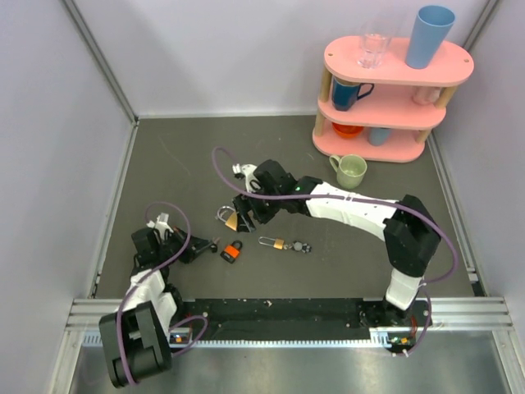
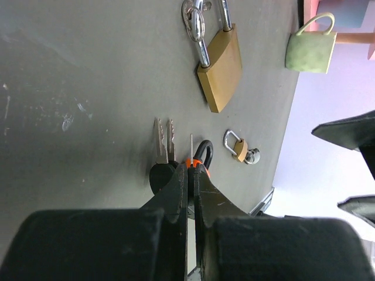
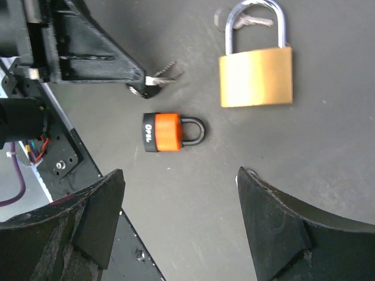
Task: Lock with the key
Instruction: Place the key at the center of the board.
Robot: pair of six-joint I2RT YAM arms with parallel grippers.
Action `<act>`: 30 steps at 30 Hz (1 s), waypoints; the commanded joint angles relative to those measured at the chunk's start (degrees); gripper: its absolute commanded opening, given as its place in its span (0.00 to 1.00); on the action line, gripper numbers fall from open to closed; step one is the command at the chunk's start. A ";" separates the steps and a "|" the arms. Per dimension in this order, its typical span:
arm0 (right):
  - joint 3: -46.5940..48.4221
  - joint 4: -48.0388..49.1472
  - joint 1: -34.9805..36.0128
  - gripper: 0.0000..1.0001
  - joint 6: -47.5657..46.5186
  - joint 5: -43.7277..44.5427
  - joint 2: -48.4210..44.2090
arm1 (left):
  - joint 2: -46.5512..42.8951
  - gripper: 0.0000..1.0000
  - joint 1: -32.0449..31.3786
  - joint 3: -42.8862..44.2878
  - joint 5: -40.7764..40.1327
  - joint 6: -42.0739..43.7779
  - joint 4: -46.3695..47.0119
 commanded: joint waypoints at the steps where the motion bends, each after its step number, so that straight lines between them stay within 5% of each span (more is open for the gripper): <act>1: -2.79 4.75 -2.42 0.77 2.37 -1.55 -3.64 | 3.26 0.01 -0.85 0.52 1.61 1.55 6.90; 12: -6.14 6.07 -3.13 0.77 3.52 -1.46 -4.70 | 7.22 0.32 -2.96 1.13 1.79 1.72 9.11; 16: -6.49 6.15 -3.22 0.77 3.34 -1.64 -4.79 | 5.47 0.62 -2.96 1.75 1.70 1.90 7.36; 22: -5.79 6.15 -3.30 0.77 3.25 -1.64 -4.61 | -0.07 0.82 -2.96 4.12 0.30 2.43 2.09; 30: -5.70 6.15 -3.57 0.77 3.34 -1.99 -4.17 | -3.77 0.84 -2.96 7.63 2.66 2.69 -0.73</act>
